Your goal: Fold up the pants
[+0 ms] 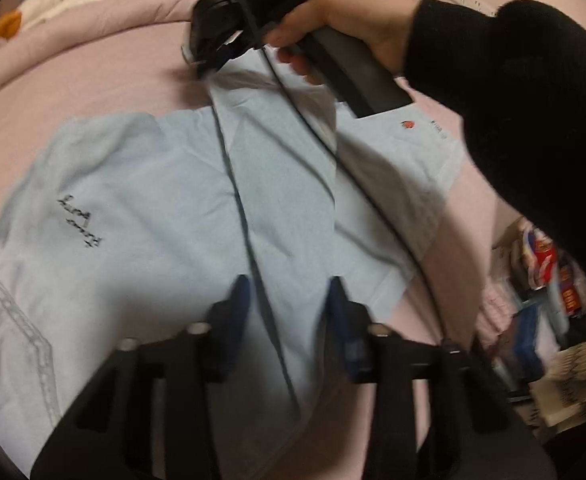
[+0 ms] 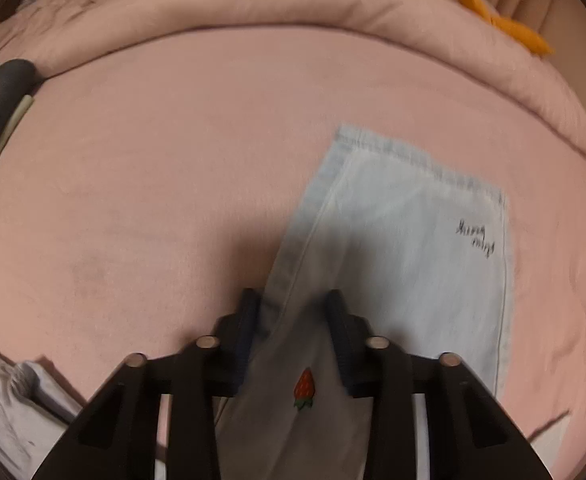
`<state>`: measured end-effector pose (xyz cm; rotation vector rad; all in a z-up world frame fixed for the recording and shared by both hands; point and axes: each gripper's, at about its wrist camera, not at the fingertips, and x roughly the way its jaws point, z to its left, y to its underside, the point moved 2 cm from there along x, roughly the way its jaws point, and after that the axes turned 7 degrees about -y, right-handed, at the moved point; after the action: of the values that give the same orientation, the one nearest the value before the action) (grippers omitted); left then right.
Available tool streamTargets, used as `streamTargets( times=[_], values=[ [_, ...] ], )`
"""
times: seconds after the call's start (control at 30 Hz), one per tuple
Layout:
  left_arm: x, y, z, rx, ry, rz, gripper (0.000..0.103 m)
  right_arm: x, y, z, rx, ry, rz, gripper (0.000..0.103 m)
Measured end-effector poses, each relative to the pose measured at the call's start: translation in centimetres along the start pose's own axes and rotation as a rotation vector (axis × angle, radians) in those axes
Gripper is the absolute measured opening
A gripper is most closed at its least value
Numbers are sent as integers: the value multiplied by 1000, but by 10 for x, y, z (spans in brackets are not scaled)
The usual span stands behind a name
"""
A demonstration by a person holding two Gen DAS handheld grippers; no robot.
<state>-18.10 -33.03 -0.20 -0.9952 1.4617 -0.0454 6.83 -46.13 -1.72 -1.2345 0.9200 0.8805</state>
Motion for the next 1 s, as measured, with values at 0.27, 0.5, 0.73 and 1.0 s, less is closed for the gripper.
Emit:
streamTargets(
  times=[0.27, 0.5, 0.73, 1.0],
  values=[
    [0, 10, -18, 10, -54, -20, 22, -122, 59, -63, 245, -206, -368, 5],
    [-6, 13, -21, 69, -112, -15, 22, -205, 186, -152, 554, -257, -618, 5],
    [-7, 15, -16, 138, -174, 10, 23, -117, 301, -217, 1018, -396, -536, 5],
    [-9, 18, -16, 142, -199, 13, 14, -115, 297, -235, 1105, -441, -653, 28]
  ],
)
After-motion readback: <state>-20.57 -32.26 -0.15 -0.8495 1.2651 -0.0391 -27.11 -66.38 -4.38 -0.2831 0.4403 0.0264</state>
